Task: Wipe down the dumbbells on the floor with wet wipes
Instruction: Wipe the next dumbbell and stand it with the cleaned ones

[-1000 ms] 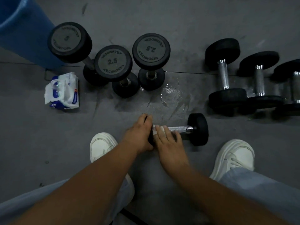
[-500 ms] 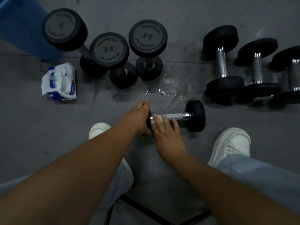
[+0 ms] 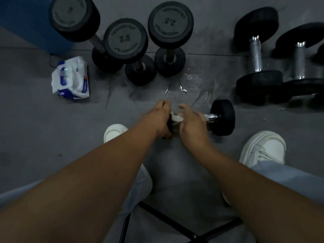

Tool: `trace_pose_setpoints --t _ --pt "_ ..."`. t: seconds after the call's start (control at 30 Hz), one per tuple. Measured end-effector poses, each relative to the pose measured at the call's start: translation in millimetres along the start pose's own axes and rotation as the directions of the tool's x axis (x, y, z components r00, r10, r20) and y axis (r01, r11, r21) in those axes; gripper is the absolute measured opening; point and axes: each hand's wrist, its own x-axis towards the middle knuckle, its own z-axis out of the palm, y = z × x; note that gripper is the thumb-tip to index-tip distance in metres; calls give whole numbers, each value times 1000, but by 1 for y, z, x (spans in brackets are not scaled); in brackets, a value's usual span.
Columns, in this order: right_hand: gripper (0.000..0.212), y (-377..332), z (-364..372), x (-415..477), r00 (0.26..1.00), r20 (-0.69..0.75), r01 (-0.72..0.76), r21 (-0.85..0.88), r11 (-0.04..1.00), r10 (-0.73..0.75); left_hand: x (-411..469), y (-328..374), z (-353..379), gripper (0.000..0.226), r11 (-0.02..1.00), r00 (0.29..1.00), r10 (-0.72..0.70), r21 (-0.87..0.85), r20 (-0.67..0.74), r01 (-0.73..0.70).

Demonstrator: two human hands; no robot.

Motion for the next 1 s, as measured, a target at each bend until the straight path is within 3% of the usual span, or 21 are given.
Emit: trace_pose_setpoints --t 0.1,0.17,0.3,0.43,0.57,0.77,0.83,0.9,1.0 --pt "27 -3 5 22 992 24 -124 -31 992 124 -1 0 1 114 1000 1000 0 5 -26 1" --pt "29 -6 15 15 991 119 -43 -203 978 68 -2 0 1 115 1000 999 6 -2 -40 -7" --pt "66 7 14 -30 945 321 185 -380 906 -58 -3 1 3 121 999 999 20 -25 -34 -21" --pt "61 16 2 2 882 463 335 -483 809 -89 -1 1 1 121 1000 999 9 1 -33 -9" --pt "56 8 15 6 917 399 216 -500 839 2 -4 -1 6 121 999 998 18 -30 -55 -19" --pt "56 16 12 -7 930 352 282 -508 814 -102 -3 -2 8 121 999 997 22 -32 -67 -24" --pt "54 8 17 9 912 407 266 -516 814 -40 -5 -2 10 117 999 996 25 -39 -89 -28" --pt "54 0 19 7 928 371 201 -529 824 12 -7 -2 12 116 998 994 28 -54 -103 -34" --pt "51 2 17 -32 977 207 128 -332 935 -60 -6 -2 12 116 998 994 32 -53 -102 -38"
